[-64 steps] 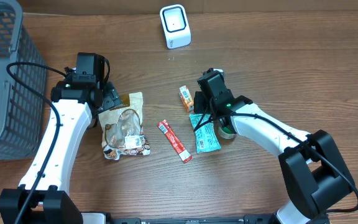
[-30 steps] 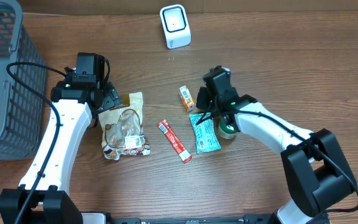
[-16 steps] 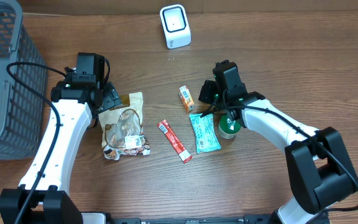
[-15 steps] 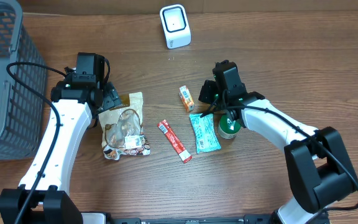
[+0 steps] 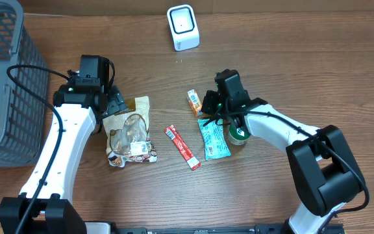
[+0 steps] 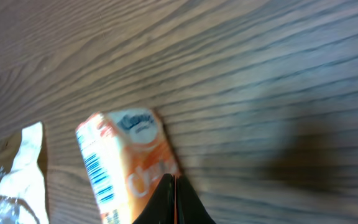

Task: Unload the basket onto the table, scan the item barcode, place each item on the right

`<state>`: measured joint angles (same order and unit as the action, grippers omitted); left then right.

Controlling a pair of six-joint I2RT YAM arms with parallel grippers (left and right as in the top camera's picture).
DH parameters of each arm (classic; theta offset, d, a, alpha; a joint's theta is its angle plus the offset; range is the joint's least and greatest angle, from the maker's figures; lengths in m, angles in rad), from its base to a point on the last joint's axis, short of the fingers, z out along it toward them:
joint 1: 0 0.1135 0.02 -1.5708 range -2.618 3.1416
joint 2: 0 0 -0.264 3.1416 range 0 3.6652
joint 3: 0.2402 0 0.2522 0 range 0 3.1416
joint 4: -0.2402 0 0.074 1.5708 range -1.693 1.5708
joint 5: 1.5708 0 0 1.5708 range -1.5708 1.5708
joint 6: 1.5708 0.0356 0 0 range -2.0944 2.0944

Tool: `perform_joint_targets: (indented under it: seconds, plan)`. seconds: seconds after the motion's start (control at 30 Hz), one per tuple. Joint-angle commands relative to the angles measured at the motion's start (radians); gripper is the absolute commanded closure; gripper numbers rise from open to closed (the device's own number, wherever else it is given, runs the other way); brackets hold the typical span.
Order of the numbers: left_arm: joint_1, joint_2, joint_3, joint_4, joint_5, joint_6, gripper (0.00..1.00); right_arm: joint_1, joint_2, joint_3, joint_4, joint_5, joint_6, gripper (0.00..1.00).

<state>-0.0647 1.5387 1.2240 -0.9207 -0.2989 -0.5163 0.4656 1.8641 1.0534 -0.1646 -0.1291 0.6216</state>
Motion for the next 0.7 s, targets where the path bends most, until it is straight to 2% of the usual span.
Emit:
perform_joint_targets:
  seconds: [0.0,0.67]
  plan:
    - [-0.001,-0.021,0.018,-0.002,0.005,0.008,0.00,0.017,0.005,-0.007,0.006,-0.011,-0.001,0.96]
    - [-0.001,-0.021,0.018,-0.002,0.004,0.008,0.00,0.051,0.005,-0.005,0.019,-0.012,0.000,0.96]
